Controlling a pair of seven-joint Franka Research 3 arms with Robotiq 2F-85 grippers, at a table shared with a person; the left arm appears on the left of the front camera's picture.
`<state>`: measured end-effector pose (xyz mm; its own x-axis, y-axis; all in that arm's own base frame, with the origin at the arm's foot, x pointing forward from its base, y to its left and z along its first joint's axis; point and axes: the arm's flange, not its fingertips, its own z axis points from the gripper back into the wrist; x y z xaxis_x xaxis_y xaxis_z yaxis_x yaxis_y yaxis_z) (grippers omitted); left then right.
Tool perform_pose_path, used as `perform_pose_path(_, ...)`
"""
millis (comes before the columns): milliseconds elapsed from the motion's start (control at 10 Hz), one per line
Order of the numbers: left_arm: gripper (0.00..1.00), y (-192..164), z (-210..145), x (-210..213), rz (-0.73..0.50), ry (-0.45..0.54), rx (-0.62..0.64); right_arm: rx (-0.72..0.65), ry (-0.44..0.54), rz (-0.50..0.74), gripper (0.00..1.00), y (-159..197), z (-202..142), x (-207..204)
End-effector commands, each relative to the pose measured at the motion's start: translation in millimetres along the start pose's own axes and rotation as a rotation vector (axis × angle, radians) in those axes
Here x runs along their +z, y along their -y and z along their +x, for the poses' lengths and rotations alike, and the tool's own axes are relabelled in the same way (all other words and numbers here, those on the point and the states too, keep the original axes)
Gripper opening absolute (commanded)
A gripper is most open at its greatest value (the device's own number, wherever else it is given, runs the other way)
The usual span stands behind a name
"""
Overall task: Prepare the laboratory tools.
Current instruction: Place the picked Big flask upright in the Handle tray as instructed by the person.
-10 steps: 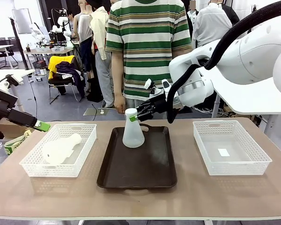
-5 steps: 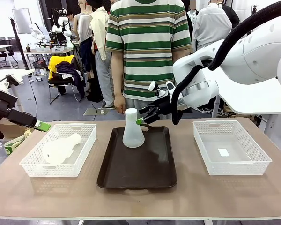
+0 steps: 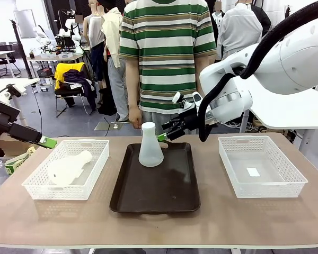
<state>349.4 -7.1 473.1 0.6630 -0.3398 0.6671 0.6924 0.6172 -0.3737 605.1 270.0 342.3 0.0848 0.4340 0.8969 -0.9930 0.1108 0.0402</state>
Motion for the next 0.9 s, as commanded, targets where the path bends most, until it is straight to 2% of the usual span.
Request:
perform_pose_path(0, 1.0, -2.3, -0.8, -0.3, -0.018, 0.019, -0.016, 0.024, 0.0, 0.0, 1.0, -0.3, 0.2, -0.7)
perform_pose_path(800, 1.0, -2.3, -0.8, -0.3, -0.018, 0.019, -0.016, 0.024, 0.0, 0.0, 1.0, -0.3, 0.2, -0.7)
